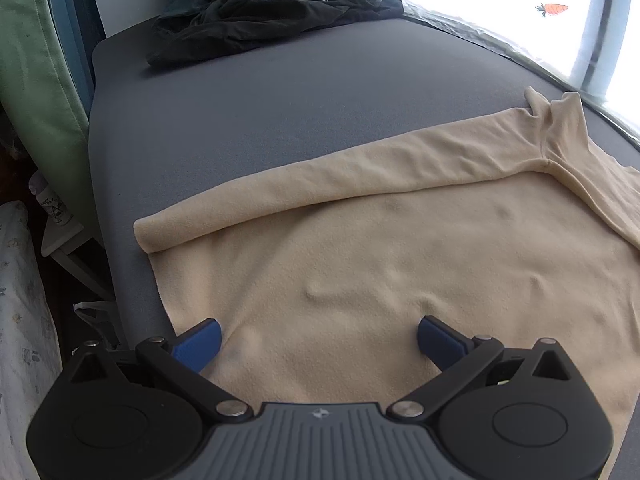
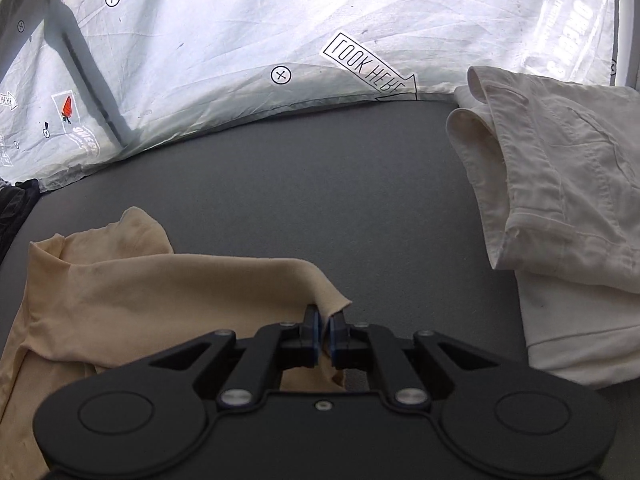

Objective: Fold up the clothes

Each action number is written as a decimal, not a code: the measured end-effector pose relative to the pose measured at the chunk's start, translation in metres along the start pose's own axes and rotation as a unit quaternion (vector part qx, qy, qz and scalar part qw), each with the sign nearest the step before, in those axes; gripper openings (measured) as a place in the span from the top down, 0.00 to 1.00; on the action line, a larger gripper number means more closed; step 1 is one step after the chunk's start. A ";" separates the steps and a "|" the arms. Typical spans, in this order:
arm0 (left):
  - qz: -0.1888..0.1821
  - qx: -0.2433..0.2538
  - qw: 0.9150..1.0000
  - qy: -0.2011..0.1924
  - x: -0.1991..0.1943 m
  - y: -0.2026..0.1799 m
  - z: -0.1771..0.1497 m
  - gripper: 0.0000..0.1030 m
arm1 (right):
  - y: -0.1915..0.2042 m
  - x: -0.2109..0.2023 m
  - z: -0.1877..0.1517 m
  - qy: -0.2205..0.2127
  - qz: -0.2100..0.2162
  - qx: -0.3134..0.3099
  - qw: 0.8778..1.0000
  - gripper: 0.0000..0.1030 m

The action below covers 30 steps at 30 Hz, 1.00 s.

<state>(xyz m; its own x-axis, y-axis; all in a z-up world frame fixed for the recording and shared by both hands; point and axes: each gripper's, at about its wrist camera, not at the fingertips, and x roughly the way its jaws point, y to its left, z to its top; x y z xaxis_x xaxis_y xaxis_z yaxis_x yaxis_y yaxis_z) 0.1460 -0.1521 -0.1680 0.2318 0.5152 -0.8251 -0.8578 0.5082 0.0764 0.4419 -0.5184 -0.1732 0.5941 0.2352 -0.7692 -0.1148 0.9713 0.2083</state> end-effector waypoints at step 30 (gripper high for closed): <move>-0.243 0.086 0.965 0.045 0.056 -0.023 0.169 0.08 | 0.192 0.024 -0.006 -0.001 0.126 0.102 0.987 0.62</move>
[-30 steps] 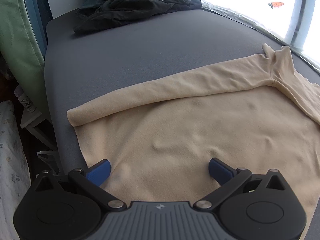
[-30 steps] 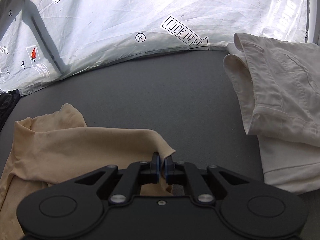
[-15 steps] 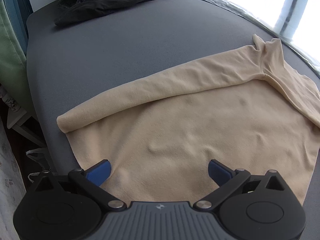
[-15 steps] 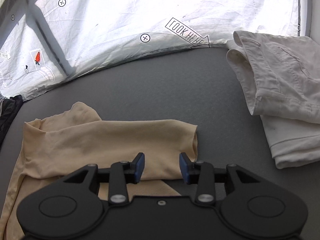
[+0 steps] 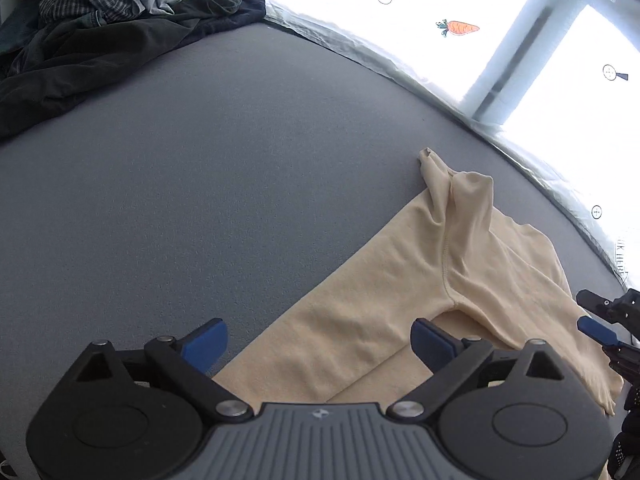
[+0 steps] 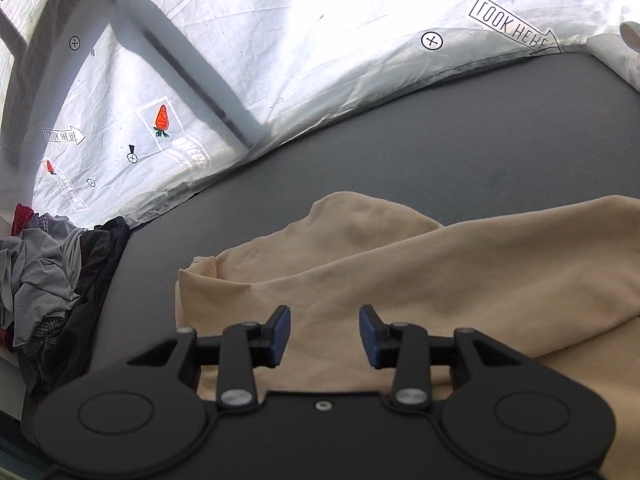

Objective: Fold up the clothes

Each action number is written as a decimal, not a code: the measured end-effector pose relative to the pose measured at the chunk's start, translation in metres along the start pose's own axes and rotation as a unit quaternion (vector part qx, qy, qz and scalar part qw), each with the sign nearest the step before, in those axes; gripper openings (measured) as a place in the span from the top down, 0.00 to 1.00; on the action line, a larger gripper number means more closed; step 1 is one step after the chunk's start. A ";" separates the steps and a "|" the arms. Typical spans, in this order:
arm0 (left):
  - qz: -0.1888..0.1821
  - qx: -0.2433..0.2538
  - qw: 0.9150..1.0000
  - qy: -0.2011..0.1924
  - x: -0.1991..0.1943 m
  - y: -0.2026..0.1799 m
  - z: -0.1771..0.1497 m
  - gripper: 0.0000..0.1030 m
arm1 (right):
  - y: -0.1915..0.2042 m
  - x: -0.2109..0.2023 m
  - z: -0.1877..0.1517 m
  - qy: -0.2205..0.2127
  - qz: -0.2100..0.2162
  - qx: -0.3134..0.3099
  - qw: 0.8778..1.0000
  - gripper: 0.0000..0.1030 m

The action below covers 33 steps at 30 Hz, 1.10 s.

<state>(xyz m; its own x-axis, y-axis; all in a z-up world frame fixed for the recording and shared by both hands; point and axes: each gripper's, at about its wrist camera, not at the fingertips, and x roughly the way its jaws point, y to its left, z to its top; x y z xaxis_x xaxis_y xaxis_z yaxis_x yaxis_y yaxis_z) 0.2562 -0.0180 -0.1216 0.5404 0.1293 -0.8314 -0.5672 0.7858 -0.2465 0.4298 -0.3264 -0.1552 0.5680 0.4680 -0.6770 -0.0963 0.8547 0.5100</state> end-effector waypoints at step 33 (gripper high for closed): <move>-0.195 0.069 0.977 0.043 0.182 -0.049 0.167 0.93 | 0.091 0.194 0.056 0.083 0.053 -0.007 0.995 0.98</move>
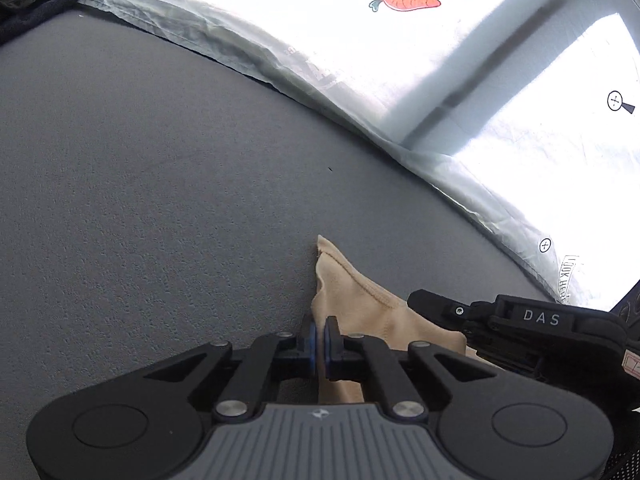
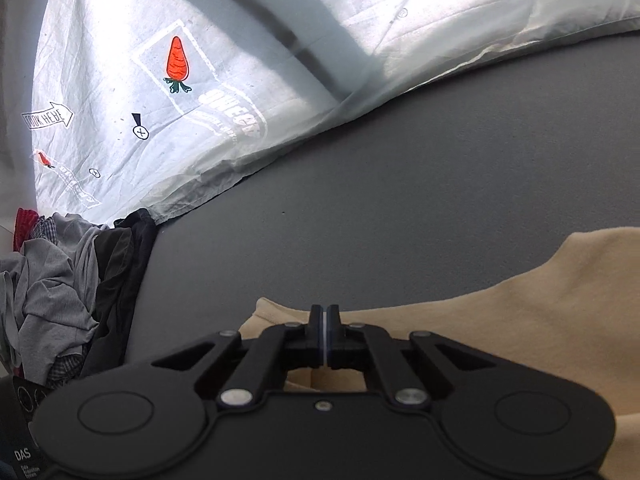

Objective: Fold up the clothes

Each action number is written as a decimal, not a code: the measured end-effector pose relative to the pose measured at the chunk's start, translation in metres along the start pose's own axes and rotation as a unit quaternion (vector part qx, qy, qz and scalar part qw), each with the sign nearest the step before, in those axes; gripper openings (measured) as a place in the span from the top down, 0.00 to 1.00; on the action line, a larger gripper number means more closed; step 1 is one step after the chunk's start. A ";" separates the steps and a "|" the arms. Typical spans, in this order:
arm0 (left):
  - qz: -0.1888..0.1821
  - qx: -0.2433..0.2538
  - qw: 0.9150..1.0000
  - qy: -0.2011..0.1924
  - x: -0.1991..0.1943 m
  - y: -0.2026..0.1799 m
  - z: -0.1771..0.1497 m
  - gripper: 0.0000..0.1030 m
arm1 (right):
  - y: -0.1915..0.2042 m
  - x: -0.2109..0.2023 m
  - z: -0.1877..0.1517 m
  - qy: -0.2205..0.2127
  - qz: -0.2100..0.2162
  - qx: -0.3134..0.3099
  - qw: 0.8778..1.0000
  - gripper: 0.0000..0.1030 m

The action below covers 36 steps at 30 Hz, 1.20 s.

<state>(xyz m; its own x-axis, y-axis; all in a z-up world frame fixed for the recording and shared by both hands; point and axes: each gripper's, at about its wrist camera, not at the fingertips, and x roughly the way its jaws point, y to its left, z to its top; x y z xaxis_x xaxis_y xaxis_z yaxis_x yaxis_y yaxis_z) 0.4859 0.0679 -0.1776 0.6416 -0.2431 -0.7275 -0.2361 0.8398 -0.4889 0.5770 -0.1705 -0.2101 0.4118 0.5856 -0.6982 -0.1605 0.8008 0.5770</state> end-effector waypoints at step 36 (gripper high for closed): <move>0.108 0.020 0.992 0.058 -0.263 0.045 -0.291 0.37 | 0.010 -0.170 -0.330 0.041 0.165 0.270 0.948 0.85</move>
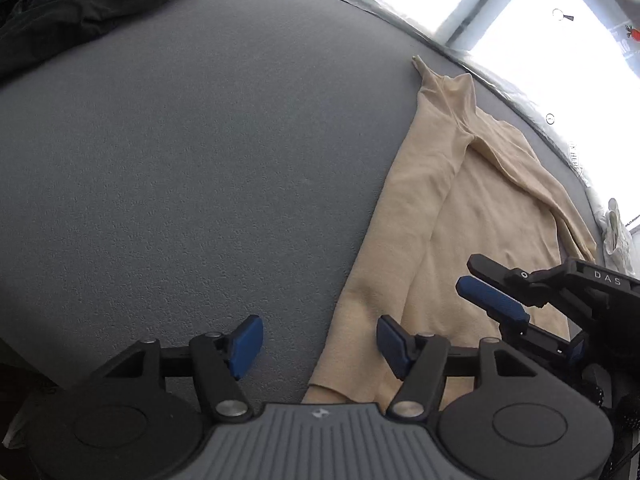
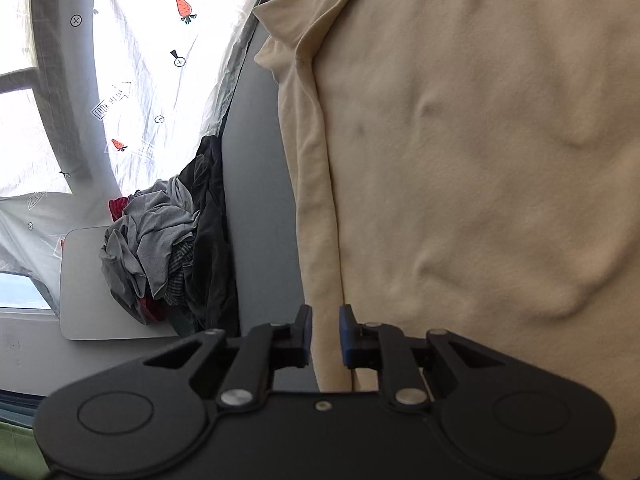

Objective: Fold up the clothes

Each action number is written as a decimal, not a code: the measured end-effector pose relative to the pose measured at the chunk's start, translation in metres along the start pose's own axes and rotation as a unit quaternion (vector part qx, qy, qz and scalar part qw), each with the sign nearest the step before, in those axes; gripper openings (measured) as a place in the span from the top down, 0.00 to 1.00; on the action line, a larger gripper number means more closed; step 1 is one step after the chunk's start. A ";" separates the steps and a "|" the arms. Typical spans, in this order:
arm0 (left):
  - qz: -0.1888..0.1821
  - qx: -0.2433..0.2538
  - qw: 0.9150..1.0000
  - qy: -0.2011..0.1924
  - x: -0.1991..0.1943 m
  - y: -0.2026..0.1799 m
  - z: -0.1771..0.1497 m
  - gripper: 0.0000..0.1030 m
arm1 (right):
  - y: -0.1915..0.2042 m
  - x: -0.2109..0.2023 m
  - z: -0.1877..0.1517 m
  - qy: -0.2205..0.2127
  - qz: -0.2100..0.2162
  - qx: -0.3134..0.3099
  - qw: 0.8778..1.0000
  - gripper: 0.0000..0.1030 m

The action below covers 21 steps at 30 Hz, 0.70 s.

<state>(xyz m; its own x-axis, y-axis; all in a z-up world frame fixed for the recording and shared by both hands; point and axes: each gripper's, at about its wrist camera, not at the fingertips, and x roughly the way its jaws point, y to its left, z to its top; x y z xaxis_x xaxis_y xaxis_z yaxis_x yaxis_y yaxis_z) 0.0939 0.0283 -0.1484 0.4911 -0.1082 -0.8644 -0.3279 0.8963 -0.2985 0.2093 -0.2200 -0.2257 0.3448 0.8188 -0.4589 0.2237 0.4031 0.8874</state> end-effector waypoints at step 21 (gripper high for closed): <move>-0.017 0.155 0.988 0.014 -0.018 0.056 0.006 0.33 | 0.041 0.041 -0.075 -0.084 0.017 -0.056 0.995 0.72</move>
<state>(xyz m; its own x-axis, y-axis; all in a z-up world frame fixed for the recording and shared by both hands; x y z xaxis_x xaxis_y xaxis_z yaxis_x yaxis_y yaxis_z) 0.0715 0.0825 -0.1472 0.4743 -0.1480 -0.8679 -0.0473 0.9801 -0.1930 0.1643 -0.1387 -0.2047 0.4998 0.7566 -0.4217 0.1093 0.4278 0.8972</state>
